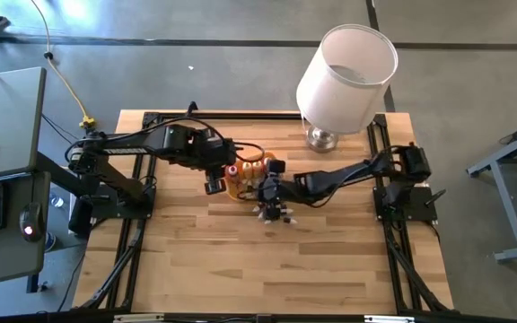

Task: Pick & Place food coloring
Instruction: Put the small red food coloring bottle into the yellow bin, then put the small black food coloring bottle into the yellow bin

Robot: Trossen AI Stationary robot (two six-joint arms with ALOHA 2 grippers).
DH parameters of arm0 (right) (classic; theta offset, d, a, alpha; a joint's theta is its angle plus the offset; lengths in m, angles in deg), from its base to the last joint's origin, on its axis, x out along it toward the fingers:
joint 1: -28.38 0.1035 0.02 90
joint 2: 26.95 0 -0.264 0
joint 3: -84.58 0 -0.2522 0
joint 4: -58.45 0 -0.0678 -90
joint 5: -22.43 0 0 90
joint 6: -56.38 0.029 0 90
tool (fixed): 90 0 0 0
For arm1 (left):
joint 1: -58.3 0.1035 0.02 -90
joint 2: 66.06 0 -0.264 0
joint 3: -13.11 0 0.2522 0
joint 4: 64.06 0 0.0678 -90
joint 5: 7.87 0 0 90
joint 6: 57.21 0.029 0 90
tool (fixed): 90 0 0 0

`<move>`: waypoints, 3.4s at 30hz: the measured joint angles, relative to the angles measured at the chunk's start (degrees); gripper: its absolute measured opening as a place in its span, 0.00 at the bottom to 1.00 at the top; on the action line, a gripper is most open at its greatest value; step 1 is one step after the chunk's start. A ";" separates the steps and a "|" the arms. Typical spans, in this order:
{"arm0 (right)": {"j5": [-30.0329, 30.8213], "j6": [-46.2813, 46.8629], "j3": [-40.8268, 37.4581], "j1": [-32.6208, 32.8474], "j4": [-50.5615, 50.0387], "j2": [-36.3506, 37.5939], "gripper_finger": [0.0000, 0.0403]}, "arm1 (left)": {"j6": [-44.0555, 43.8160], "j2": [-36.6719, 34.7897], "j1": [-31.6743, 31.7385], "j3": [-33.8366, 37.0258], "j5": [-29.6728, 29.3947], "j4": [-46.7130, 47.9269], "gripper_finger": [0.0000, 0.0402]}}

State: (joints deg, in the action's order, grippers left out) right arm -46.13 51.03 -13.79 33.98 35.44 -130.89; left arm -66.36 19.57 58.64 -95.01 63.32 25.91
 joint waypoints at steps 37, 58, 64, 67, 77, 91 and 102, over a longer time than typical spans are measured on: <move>-1.09 25.56 -33.75 13.88 24.95 4.95 0.33 | -12.59 -32.53 -14.25 62.70 -6.23 -67.24 0.40; -2.84 25.88 -35.84 13.70 37.83 4.73 0.14 | -12.15 -32.51 -14.25 62.70 -6.28 -67.11 0.40; 4.52 15.56 -32.83 11.44 51.80 4.73 0.12 | -11.48 -32.51 -14.25 62.68 -6.30 -67.11 0.40; 9.94 8.26 -28.05 8.31 52.08 4.73 0.12 | -10.64 -32.51 -14.25 62.68 -6.41 -67.11 0.40; -4.46 4.00 -15.26 -3.46 30.45 4.18 0.01 | -10.65 -32.48 -14.25 62.66 -6.38 -66.81 0.40; -8.31 7.18 -14.52 4.48 7.72 4.18 0.33 | -14.00 -32.48 -14.25 64.98 -5.75 -65.86 0.40; -6.96 11.87 -15.47 6.16 -5.87 4.18 0.35 | -15.63 -32.48 -14.25 65.57 -6.21 -67.38 0.40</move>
State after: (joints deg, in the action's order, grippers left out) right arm -53.10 62.91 -29.27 40.14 29.57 -126.71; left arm -81.99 -12.92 44.39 -29.44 57.11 -41.47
